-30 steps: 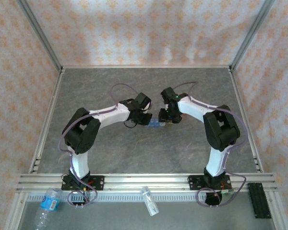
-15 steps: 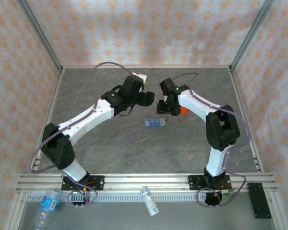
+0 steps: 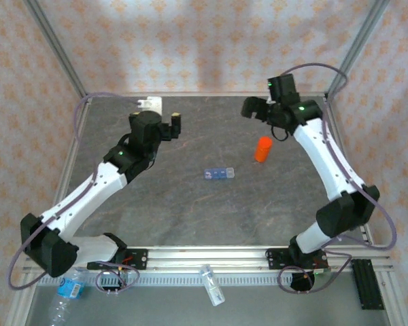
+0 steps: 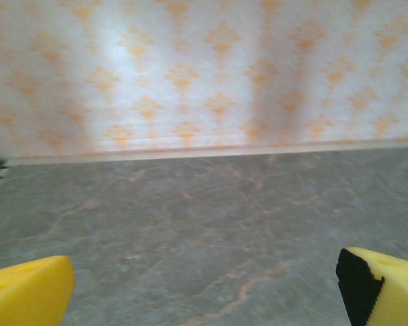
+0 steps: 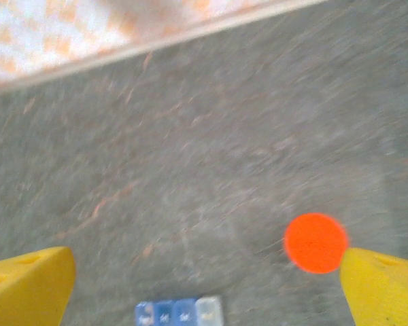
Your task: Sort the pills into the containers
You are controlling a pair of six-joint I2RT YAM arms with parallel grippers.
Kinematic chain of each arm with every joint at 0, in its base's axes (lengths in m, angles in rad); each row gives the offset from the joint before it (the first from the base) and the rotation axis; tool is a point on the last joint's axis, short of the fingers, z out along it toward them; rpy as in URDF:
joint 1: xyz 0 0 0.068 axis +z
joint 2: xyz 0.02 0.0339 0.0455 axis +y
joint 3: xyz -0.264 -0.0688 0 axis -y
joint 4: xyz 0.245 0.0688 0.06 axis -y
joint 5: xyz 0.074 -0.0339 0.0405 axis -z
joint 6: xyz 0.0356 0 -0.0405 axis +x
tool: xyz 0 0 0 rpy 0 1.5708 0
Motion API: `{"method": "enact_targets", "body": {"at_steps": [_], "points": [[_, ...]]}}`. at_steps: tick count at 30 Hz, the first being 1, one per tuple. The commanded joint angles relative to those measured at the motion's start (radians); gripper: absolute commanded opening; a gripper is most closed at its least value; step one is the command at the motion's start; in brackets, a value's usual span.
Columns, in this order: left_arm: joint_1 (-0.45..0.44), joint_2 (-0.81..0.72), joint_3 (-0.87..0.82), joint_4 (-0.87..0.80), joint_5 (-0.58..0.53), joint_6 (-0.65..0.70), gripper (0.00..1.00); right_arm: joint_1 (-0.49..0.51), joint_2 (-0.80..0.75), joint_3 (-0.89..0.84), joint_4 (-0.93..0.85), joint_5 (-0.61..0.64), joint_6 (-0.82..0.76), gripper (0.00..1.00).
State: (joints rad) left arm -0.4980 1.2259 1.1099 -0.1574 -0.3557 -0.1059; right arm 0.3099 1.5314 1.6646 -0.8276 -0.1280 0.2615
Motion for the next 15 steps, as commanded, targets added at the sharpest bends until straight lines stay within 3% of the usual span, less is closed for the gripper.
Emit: {"method": "enact_targets", "body": {"at_steps": [1, 5, 11, 15], "points": [[0.052, -0.073, -0.13, 0.234, -0.087, 0.061, 1.0, -0.025, -0.083, -0.08, 0.051, 0.216, 0.0, 0.99], [0.084, -0.153, -0.317, 0.461, -0.094, 0.145, 1.0, -0.072, -0.188, -0.225, 0.165, 0.394, 0.007, 1.0], [0.128, -0.181, -0.395, 0.428, -0.11, 0.197, 1.0, -0.172, -0.329, -0.491, 0.388, 0.531, 0.049, 1.0], [0.173, -0.199, -0.486, 0.451, -0.117, 0.199, 1.0, -0.201, -0.343, -0.622, 0.506, 0.577, -0.022, 1.0]]}}
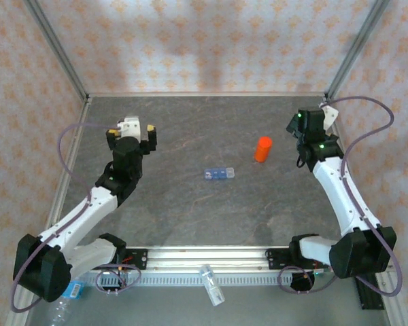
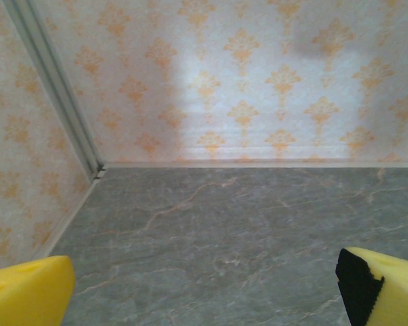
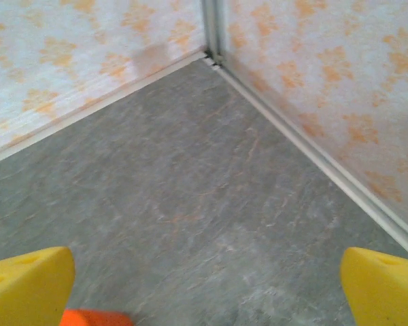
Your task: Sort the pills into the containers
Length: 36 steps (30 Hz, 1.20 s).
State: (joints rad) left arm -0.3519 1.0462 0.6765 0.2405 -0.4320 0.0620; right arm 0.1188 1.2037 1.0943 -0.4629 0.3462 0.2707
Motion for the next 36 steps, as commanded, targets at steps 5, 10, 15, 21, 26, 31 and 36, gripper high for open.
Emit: {"method": "enact_targets", "body": {"at_steps": [5, 10, 15, 21, 26, 31, 36], "points": [[0.089, -0.045, -0.172, 0.108, -0.046, 0.042, 1.0, -0.04, -0.002, -0.165, 0.227, 0.148, -0.039, 1.0], [0.142, -0.064, -0.268, 0.124, -0.034, 0.064, 1.0, -0.058, -0.001, -0.305, 0.391, 0.172, -0.073, 1.0], [0.2, -0.056, -0.366, 0.206, -0.003, 0.023, 1.0, -0.059, 0.02, -0.427, 0.552, 0.189, -0.103, 1.0], [0.237, 0.042, -0.409, 0.314, 0.07, -0.003, 1.0, -0.059, 0.068, -0.547, 0.755, 0.179, -0.134, 1.0], [0.247, 0.144, -0.392, 0.429, 0.148, 0.001, 1.0, -0.059, 0.166, -0.594, 0.894, 0.144, -0.142, 1.0], [0.257, 0.223, -0.366, 0.504, 0.215, 0.015, 1.0, -0.06, 0.208, -0.628, 1.043, 0.098, -0.177, 1.0], [0.276, 0.251, -0.382, 0.572, 0.312, -0.033, 1.0, -0.065, 0.243, -0.672, 1.172, -0.007, -0.224, 1.0]]}}
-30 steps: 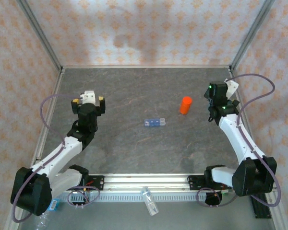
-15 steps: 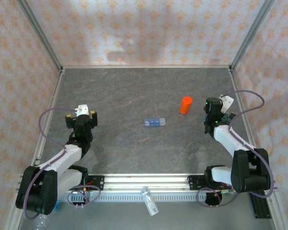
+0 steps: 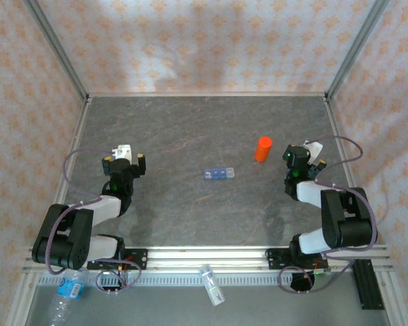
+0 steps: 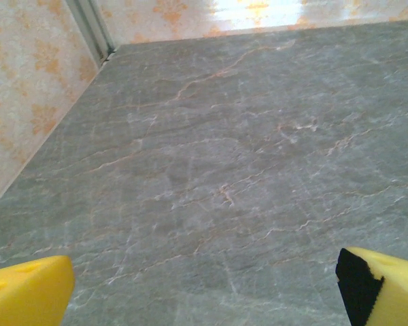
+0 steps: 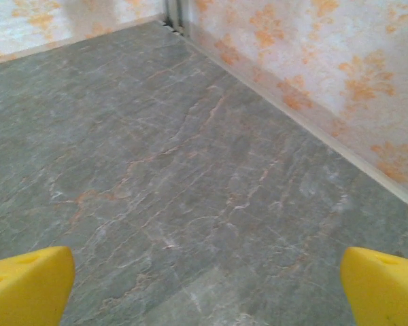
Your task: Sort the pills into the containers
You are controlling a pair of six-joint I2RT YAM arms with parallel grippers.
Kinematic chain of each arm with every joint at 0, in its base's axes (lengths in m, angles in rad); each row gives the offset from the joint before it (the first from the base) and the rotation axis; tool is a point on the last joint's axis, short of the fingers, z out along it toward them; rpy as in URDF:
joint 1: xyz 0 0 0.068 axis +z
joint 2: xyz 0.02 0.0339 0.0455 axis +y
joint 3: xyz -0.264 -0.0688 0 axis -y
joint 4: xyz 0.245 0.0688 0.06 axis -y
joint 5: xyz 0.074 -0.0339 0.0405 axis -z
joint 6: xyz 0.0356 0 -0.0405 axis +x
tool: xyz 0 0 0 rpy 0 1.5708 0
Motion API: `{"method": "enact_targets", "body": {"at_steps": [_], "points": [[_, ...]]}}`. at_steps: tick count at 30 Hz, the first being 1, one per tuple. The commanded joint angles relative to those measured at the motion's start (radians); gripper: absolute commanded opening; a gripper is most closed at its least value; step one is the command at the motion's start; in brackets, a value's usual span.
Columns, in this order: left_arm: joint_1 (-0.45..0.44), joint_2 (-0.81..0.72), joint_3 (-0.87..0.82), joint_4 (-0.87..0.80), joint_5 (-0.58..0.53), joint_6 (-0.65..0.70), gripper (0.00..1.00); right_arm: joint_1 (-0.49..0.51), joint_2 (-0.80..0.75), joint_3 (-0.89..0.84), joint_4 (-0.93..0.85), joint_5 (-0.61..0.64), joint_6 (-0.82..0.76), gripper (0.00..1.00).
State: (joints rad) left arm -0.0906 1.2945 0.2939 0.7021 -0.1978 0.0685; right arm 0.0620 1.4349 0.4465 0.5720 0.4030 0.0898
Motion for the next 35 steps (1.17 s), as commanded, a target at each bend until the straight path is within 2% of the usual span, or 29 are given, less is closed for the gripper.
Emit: {"method": "enact_targets", "body": {"at_steps": [1, 3, 5, 7, 9, 11, 12, 13, 35], "points": [[0.016, 0.023, -0.007, 0.139, 0.117, -0.02, 1.0, -0.01, 0.011, -0.029, 0.147, -0.112, -0.06, 1.0], [0.015, 0.066, 0.004, 0.162, 0.14, -0.005, 1.0, -0.009, 0.042, -0.051, 0.207, -0.172, -0.089, 1.0], [0.016, 0.124, 0.013, 0.196, 0.154, 0.006, 1.0, -0.01, 0.123, -0.094, 0.398, -0.169, -0.098, 1.0], [0.016, 0.202, 0.02, 0.258, 0.18, 0.021, 1.0, -0.012, 0.075, -0.038, 0.198, -0.218, -0.098, 0.99], [0.016, 0.227, 0.046, 0.254, 0.176, 0.022, 1.0, -0.013, 0.111, -0.055, 0.298, -0.219, -0.11, 1.0], [0.026, 0.226, 0.08, 0.185, 0.163, 0.004, 1.0, -0.013, 0.087, -0.032, 0.202, -0.219, -0.102, 0.99], [0.038, 0.229, 0.099, 0.153, 0.149, -0.02, 1.0, -0.012, 0.099, -0.048, 0.265, -0.216, -0.11, 0.99], [0.056, 0.231, 0.115, 0.126, 0.142, -0.046, 1.0, -0.011, 0.087, -0.049, 0.253, -0.217, -0.11, 0.99], [0.058, 0.234, 0.113, 0.133, 0.144, -0.044, 1.0, -0.01, 0.088, -0.042, 0.24, -0.225, -0.113, 0.99]]}}
